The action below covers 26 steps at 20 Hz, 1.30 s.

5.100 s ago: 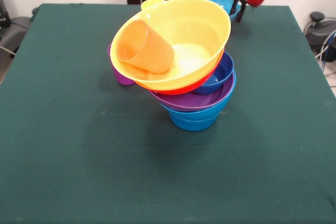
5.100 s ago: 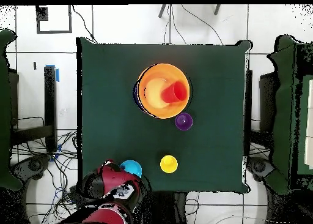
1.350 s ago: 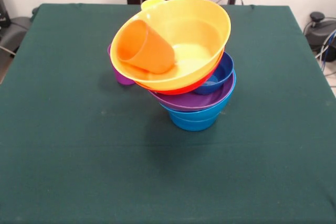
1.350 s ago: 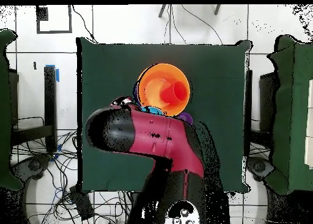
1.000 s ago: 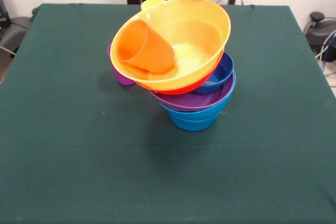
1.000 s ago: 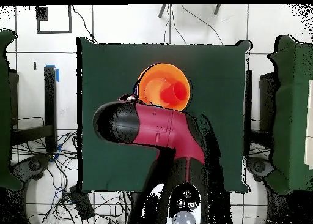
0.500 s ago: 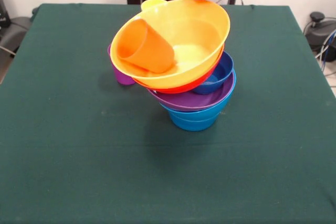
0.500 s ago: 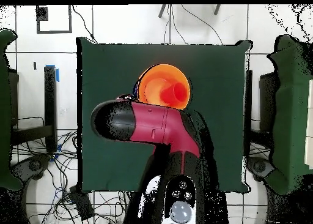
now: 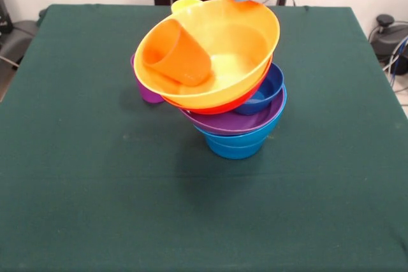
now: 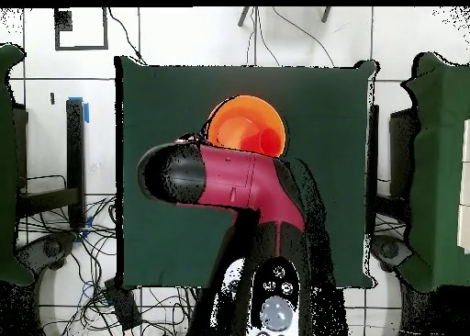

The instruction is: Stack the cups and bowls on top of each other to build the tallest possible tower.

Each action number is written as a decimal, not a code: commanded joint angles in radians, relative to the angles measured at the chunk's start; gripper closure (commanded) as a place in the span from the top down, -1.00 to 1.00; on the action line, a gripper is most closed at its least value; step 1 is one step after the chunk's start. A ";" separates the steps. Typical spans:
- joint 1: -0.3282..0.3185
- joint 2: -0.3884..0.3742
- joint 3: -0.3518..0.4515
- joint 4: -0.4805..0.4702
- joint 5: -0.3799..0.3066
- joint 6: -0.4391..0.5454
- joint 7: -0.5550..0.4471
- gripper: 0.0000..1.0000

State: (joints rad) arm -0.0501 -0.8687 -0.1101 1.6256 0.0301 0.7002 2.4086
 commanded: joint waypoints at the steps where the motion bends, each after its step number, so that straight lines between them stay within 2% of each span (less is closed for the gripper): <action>1: -0.032 0.050 0.113 -0.076 -0.100 0.060 -0.164 -1.00; 9: -0.053 0.049 0.128 -0.185 -0.120 0.187 -0.218 -1.00; 22: -0.064 0.059 0.159 -0.252 -0.157 0.229 -0.202 -1.00; 26: -0.065 0.071 0.166 -0.255 -0.163 0.210 -0.188 -1.00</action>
State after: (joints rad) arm -0.0969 -0.8443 -0.0481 1.4042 -0.0591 0.8263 2.4086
